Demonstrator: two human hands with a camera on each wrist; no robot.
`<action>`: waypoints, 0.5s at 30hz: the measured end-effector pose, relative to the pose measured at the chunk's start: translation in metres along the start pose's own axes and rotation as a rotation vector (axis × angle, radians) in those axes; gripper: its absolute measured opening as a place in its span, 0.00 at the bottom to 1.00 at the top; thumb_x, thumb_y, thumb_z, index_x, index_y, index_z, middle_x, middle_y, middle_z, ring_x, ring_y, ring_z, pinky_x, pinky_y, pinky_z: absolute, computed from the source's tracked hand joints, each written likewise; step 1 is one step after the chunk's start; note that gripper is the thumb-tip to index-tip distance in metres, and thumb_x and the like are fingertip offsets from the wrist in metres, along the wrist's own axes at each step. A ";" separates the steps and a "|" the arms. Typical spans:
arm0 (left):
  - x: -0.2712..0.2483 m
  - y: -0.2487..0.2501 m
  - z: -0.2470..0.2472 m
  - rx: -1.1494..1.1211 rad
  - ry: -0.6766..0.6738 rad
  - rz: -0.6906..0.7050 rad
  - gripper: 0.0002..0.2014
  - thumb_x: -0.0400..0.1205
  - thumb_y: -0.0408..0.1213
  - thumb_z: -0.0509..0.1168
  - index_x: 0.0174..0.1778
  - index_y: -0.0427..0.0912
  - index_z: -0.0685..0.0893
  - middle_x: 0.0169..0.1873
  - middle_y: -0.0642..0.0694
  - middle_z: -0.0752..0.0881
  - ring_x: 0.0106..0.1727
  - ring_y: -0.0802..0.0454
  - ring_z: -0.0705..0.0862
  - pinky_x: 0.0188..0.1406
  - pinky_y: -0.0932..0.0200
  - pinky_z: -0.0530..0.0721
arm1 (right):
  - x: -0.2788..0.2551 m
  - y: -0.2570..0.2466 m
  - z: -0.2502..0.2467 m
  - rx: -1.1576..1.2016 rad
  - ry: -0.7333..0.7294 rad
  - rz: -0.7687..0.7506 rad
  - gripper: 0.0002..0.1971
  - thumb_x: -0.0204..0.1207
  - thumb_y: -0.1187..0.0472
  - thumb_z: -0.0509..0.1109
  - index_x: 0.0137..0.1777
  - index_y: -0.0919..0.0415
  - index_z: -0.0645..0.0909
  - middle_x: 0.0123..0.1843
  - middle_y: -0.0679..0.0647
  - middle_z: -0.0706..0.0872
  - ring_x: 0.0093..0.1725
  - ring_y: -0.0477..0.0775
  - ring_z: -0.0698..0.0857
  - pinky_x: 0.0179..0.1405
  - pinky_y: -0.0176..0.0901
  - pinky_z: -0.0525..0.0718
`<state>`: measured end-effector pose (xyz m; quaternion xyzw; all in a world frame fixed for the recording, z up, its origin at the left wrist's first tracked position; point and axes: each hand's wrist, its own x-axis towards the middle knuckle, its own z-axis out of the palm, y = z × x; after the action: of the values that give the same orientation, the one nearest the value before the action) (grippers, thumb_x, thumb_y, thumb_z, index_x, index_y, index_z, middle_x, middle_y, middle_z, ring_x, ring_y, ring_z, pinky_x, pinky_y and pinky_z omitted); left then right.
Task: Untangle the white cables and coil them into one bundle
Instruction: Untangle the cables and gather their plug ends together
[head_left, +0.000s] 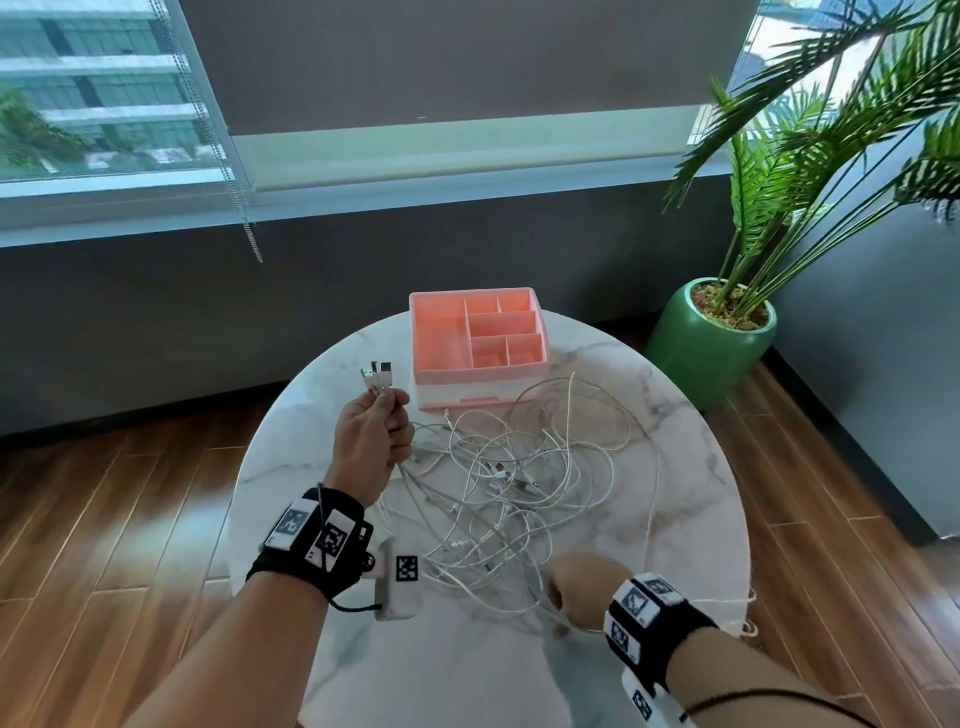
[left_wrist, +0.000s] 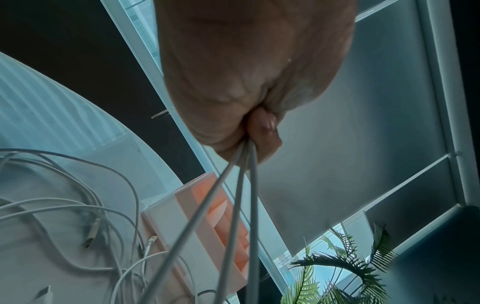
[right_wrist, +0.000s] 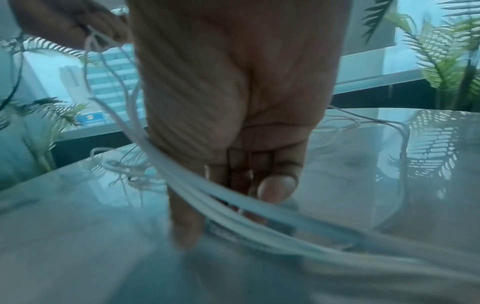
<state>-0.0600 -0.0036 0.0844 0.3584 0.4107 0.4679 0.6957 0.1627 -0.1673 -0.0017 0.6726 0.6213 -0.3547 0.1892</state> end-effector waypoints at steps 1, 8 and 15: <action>-0.001 -0.001 0.001 0.007 -0.005 0.003 0.16 0.93 0.33 0.50 0.40 0.41 0.75 0.21 0.53 0.66 0.18 0.60 0.60 0.14 0.69 0.58 | 0.001 0.001 0.003 -0.039 0.032 -0.024 0.03 0.71 0.62 0.77 0.44 0.60 0.88 0.48 0.60 0.90 0.45 0.61 0.86 0.40 0.40 0.75; -0.001 -0.001 0.006 -0.008 -0.005 0.038 0.17 0.92 0.33 0.50 0.39 0.41 0.76 0.22 0.51 0.66 0.19 0.59 0.60 0.15 0.69 0.57 | -0.005 0.054 -0.028 0.239 0.057 -0.002 0.07 0.65 0.63 0.70 0.31 0.53 0.76 0.30 0.49 0.81 0.33 0.53 0.83 0.28 0.35 0.75; 0.001 -0.005 0.021 -0.031 -0.059 0.004 0.19 0.93 0.37 0.51 0.34 0.42 0.73 0.23 0.48 0.67 0.19 0.56 0.61 0.15 0.68 0.59 | -0.046 0.065 -0.146 0.776 0.532 -0.078 0.09 0.81 0.60 0.72 0.41 0.62 0.89 0.20 0.52 0.69 0.20 0.50 0.64 0.22 0.41 0.63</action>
<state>-0.0392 -0.0068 0.0887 0.3619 0.3818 0.4648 0.7122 0.2624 -0.1083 0.1174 0.7373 0.4944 -0.3829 -0.2555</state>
